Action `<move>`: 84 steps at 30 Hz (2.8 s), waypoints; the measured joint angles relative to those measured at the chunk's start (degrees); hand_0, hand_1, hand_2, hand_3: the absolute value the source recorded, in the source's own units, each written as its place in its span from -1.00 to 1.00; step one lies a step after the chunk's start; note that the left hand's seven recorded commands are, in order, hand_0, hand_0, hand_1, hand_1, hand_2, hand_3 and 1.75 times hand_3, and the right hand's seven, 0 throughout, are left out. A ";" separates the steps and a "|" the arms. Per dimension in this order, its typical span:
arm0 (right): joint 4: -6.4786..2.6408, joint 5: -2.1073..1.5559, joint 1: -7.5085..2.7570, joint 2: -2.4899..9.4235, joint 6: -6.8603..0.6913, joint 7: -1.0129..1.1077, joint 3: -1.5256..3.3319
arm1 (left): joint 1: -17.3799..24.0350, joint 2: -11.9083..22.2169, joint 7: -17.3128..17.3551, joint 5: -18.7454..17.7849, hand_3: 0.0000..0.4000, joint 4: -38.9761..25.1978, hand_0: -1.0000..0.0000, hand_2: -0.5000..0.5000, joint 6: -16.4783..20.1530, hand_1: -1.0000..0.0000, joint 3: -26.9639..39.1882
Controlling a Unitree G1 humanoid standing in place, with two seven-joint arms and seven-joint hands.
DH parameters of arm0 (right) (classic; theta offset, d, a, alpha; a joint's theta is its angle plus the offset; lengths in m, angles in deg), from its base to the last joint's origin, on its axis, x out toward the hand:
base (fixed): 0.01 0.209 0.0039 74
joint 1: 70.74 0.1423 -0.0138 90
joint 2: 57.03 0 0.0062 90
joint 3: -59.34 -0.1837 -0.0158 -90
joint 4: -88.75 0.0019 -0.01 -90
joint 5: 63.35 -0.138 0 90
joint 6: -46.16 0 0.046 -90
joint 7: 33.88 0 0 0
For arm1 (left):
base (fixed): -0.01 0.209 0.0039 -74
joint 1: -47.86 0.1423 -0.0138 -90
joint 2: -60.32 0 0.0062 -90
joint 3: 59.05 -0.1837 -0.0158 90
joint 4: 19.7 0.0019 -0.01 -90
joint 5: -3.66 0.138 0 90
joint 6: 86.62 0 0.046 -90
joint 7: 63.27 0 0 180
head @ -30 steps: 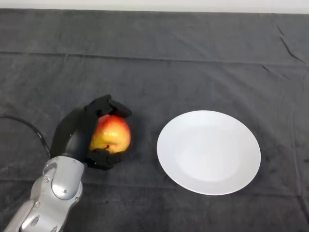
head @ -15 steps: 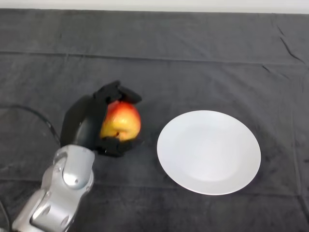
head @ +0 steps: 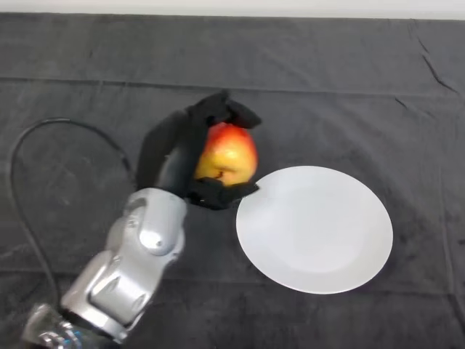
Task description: Move the apple to the plate
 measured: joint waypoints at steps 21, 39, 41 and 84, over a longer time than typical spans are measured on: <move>0.00 0.00 0.00 0.00 0.00 0.00 -0.01 | -8.04 -5.01 -4.14 -7.94 1.00 20.89 -1.00 0.00 -10.59 -1.00 -12.53; 0.00 0.00 0.00 0.00 0.00 0.01 -0.01 | -11.12 -6.17 -4.81 -15.46 0.62 27.51 -0.62 -0.81 -14.19 1.00 -23.14; 0.00 0.00 0.00 0.00 0.00 0.01 -0.01 | -12.04 -6.21 -4.78 -15.65 -0.58 28.36 0.58 -0.21 -14.19 1.00 -23.55; 0.00 0.01 0.02 0.00 -0.01 0.09 -0.01 | -12.76 12.50 -5.27 -20.27 -1.00 19.71 1.00 0.00 -20.23 1.00 4.86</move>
